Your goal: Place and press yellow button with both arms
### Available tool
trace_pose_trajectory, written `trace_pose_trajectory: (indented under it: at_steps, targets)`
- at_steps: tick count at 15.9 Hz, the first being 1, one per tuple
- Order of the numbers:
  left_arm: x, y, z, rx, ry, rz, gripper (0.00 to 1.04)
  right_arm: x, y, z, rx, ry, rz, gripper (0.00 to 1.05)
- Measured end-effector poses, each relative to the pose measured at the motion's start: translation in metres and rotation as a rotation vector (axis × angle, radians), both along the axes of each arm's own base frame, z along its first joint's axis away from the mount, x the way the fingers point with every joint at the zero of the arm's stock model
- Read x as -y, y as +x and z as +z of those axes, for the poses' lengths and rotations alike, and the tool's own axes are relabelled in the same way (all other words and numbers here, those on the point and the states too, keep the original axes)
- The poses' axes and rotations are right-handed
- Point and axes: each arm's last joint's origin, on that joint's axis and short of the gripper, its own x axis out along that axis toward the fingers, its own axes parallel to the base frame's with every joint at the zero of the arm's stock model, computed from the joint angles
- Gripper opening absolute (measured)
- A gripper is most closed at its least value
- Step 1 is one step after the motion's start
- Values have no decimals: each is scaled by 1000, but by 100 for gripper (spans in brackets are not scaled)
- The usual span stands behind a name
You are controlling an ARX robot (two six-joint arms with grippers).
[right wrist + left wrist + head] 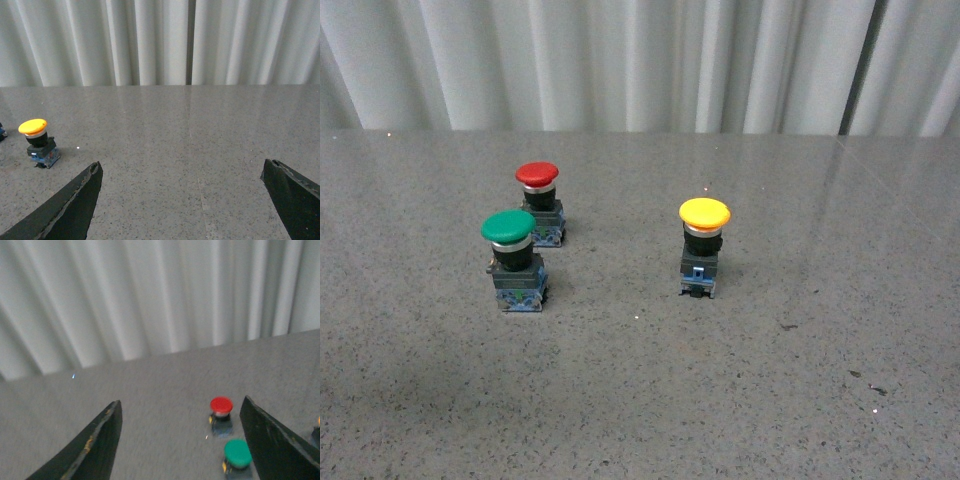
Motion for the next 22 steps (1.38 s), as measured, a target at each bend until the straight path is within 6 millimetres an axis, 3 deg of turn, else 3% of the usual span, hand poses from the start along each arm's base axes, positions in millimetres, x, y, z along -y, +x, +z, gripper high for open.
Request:
trace_pose_trajectory:
  at_steps: [1,2,3,22]
  targets:
    - [-34,-35,-38,10,-117,50,49,0,0,0,0,0,1,98]
    - [-41,-43,-45,48,-154,34,36,0,0,0,0,0,1,98]
    - [-70,-58,-99,40,-176,25,2,0,0,0,1,0,1,98]
    - [-71,-71,-120,3,-177,26,2,0,0,0,0,0,1,98]
